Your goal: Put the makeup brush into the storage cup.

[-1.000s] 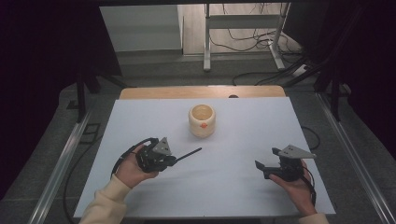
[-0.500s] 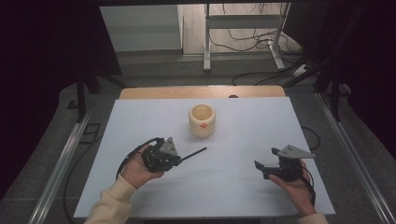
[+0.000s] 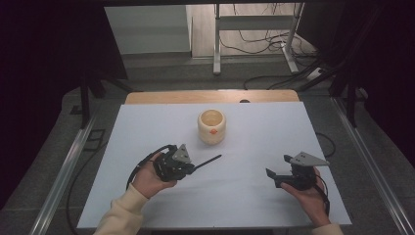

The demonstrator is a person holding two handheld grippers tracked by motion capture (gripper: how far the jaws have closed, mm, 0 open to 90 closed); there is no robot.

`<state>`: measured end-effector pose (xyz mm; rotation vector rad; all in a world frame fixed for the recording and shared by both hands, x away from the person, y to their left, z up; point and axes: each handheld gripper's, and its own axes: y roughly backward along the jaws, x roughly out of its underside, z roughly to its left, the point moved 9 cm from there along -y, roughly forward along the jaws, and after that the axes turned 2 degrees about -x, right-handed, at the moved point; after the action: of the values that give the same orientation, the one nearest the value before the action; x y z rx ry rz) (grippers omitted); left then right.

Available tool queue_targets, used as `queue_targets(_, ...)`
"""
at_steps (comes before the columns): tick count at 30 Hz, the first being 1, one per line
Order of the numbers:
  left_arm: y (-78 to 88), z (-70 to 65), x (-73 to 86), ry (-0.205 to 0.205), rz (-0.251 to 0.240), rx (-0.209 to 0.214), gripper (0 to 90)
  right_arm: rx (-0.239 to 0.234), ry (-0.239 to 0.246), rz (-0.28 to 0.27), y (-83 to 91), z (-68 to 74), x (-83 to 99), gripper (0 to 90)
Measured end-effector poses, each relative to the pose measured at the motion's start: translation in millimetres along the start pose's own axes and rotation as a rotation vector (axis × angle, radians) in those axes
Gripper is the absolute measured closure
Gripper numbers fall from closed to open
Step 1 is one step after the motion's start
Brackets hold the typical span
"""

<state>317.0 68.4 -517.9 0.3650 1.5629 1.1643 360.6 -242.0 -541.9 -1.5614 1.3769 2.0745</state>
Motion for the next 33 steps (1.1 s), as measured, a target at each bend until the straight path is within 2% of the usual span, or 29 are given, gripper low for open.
queue_targets(15,-11.3,-4.1,-12.9,0.013,-0.014,0.011,83.5,0.003,0.004,0.005,-2.5,2.4,-2.2,13.6)
queue_targets(33,-16.8,-9.0,-20.7,-0.001,-0.018,0.020,83.5,0.009,0.055,0.023,-4.1,7.7,-3.5,13.3)
